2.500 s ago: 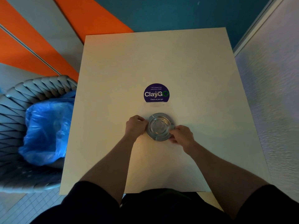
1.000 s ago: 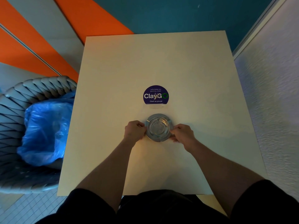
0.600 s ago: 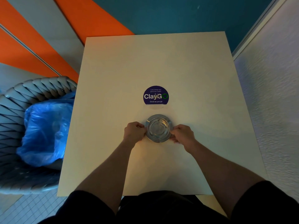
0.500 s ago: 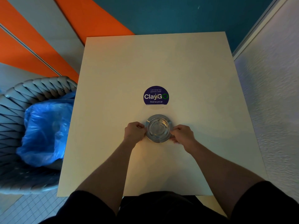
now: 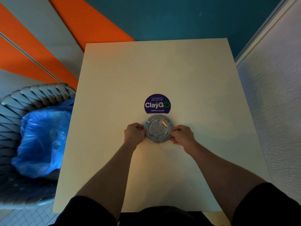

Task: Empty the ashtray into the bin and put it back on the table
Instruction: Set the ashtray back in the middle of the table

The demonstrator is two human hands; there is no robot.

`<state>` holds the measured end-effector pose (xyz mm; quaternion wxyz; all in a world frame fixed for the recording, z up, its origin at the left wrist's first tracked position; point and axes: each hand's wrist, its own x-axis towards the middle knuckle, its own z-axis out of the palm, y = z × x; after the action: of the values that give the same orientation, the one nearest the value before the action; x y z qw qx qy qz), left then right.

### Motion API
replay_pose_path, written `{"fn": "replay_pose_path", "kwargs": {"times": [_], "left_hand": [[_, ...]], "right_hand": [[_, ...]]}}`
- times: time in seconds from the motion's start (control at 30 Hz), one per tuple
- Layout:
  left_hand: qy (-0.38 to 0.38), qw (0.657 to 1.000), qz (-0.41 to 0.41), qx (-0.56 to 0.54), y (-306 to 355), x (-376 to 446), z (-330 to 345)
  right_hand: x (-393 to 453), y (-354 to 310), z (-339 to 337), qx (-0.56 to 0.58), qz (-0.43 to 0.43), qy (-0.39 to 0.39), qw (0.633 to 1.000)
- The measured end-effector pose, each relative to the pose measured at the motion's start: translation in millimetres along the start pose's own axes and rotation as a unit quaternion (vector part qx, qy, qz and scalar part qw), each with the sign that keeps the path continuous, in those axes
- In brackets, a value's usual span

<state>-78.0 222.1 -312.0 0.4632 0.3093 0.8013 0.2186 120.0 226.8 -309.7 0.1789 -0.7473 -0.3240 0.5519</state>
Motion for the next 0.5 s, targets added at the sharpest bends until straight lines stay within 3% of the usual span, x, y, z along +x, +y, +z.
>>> {"fn": "replay_pose_path", "kwargs": {"times": [0.5], "left_hand": [[0.019,0.999,0.021,-0.032,53.7,63.4,2.7]], "right_hand": [[58.2,-58.8,4.5,0.021,-0.031,0.025,0.999]]}}
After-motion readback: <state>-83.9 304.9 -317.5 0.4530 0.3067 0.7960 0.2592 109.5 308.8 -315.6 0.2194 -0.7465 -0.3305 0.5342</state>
